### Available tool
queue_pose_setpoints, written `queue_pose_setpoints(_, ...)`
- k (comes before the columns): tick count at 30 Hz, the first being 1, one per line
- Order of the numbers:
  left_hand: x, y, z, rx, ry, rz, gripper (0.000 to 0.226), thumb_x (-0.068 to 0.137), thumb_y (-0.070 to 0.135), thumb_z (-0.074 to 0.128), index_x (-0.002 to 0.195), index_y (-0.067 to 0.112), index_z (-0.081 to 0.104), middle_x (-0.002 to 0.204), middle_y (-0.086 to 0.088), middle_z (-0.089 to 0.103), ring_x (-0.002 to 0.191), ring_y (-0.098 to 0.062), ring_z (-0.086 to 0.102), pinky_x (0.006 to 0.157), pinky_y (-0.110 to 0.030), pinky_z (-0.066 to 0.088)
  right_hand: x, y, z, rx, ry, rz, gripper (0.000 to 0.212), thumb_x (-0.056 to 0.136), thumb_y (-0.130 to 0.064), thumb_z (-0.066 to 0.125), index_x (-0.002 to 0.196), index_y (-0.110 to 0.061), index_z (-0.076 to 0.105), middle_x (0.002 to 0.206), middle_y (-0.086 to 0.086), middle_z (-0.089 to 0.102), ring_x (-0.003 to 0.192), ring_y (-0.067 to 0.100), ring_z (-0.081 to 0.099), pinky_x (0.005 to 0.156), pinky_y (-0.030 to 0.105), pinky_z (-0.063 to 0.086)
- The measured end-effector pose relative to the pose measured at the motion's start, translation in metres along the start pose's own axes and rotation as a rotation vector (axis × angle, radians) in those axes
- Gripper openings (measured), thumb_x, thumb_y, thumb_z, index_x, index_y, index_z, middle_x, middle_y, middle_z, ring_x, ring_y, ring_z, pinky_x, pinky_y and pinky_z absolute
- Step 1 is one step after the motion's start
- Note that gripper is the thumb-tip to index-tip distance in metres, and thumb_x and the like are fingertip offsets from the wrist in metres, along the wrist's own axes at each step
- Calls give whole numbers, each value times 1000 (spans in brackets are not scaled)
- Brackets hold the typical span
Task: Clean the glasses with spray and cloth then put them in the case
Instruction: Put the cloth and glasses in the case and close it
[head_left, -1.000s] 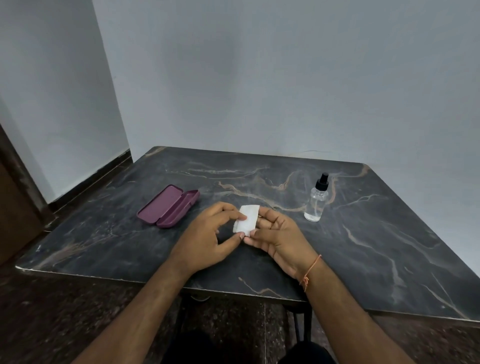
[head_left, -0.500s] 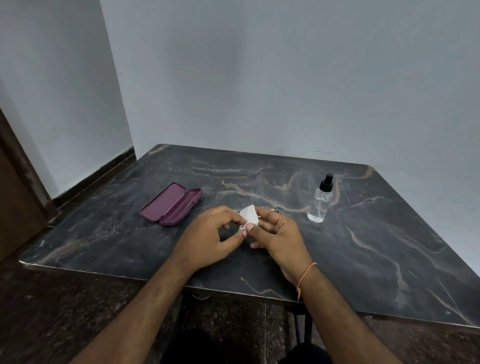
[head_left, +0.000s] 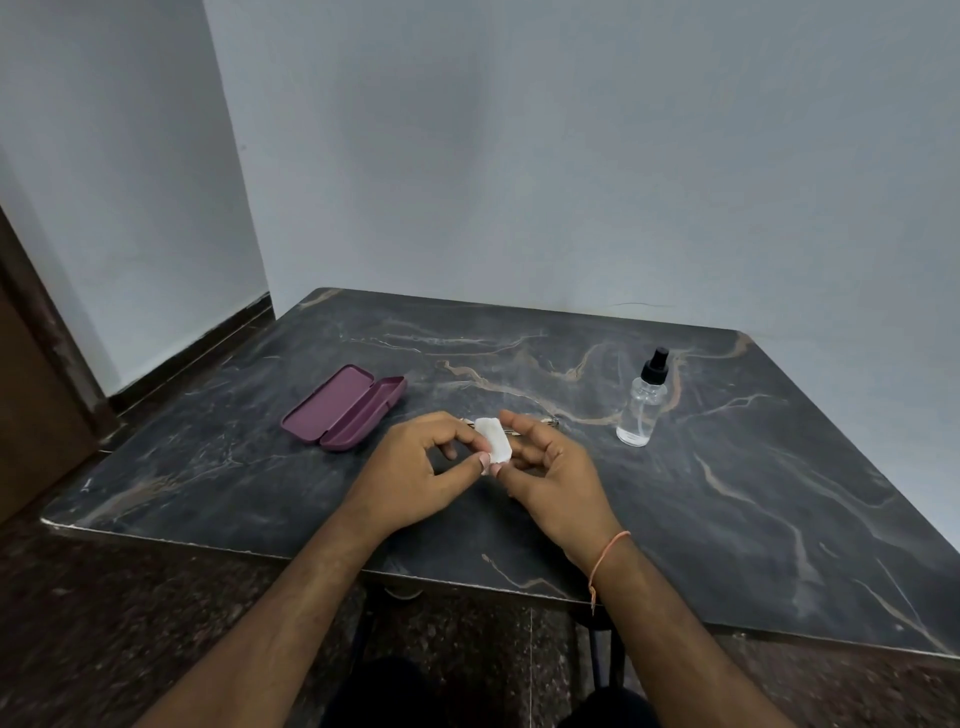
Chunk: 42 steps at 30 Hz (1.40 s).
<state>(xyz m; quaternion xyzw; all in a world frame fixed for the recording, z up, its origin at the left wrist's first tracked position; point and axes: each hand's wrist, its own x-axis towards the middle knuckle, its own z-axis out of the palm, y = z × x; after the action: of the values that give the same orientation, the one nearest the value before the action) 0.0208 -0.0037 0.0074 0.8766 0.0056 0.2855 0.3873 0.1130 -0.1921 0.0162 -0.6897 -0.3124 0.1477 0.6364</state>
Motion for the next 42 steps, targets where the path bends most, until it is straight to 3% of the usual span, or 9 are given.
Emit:
queue_pose_setpoints(3,1,-1,1,-4,3,9,16,91,26,85,104,34,84,107,16,79,95,-16,74,85,-41,62,-1,1,0,-49,1,-48,62,91,-3,80,147,-21,60,123,-8,80,108,12,76,101,34,59)
queue_pose_setpoints(8,2,-1,0,-45,78,-52,12,94,17,84,97,28,83,99,14,79,89,-16,75,84,-38,62,0,1,0,-48,2,-75,64,89,3,79,145,-25,62,126,-9,79,106,20,77,100,42,62)
queue_pose_setpoints(11,2,1,-1,-118,89,-122,13,97,16,81,98,28,82,103,16,82,92,-15,77,84,-32,63,1,1,0,4,1,-71,63,89,7,78,142,-24,62,124,-6,80,102,28,76,98,41,63)
queue_pose_setpoints(14,0,3,-2,-146,37,-121,10,96,23,84,102,32,82,105,14,82,91,-15,77,76,-24,59,2,0,-1,83,-6,-58,62,90,9,76,143,-20,60,123,-4,80,94,19,75,91,33,61)
queue_pose_setpoints(18,-2,7,-1,-102,-7,-76,28,84,33,95,107,35,81,110,17,81,88,-13,73,67,-9,48,0,-3,-2,135,-38,-65,64,91,11,74,146,-17,57,126,-1,79,108,21,76,97,34,61)
queue_pose_setpoints(25,-3,13,-2,-116,8,-86,13,91,28,90,102,28,84,99,17,83,79,-4,75,69,-7,48,-10,-10,3,-198,17,-285,67,96,-4,75,153,-30,51,137,-14,68,103,16,73,87,25,59)
queue_pose_setpoints(30,-1,15,-5,-154,-38,-105,5,93,24,88,97,23,87,93,12,85,92,-9,81,87,-23,62,-14,-11,6,-387,21,-464,65,96,-6,73,153,-29,50,141,-15,58,100,18,71,92,34,61)
queue_pose_setpoints(34,1,10,-5,-150,9,-150,8,96,16,83,99,23,87,95,14,85,94,-7,80,89,-24,62,-12,-11,4,-246,51,-379,74,91,2,74,151,-34,51,138,-11,62,98,23,72,90,39,62)
queue_pose_setpoints(42,2,11,-11,-240,167,-311,20,101,12,76,87,26,83,87,13,81,79,-2,72,73,-16,56,-6,-15,-3,94,180,-250,78,85,19,71,143,-30,56,127,-1,68,83,22,70,81,40,64)
